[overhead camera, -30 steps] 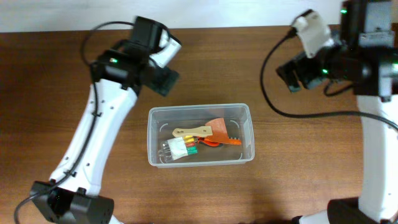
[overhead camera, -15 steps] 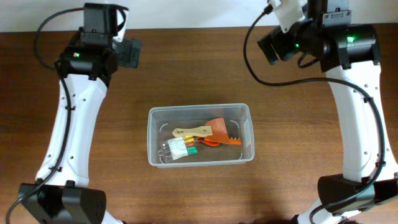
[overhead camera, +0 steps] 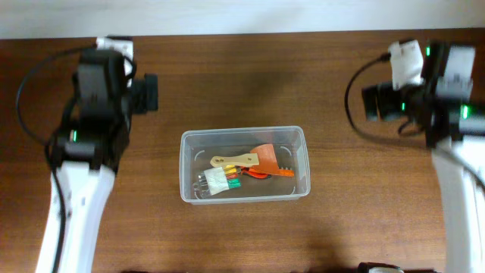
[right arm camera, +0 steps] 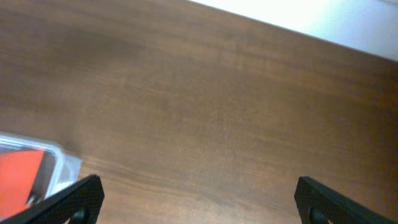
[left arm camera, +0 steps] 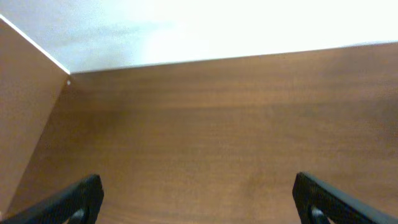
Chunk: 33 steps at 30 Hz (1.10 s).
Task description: Pack container
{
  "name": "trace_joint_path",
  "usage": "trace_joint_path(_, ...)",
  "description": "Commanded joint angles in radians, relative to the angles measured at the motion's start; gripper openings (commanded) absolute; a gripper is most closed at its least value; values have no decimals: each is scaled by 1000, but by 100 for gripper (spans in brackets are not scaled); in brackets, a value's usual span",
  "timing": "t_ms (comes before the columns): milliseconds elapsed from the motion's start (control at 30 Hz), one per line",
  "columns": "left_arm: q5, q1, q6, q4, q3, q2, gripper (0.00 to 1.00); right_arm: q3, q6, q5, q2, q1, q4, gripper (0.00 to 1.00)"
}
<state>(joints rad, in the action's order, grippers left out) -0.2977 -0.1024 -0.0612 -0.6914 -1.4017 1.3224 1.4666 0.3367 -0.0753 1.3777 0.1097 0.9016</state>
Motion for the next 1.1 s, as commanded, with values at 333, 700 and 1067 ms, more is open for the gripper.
trace_joint_path(333, -13, 0, 77, 249, 663, -561, 99, -593, -21, 2, -690, -97, -151, 99)
trace_joint_path(700, -13, 0, 76, 291, 781, -682, 99, -755, -21, 2, -863, -109, -57, 99)
trace_joint_path(1067, -13, 0, 76, 290, 781, -682, 99, -755, -21, 2, -852, -109, -15, 99)
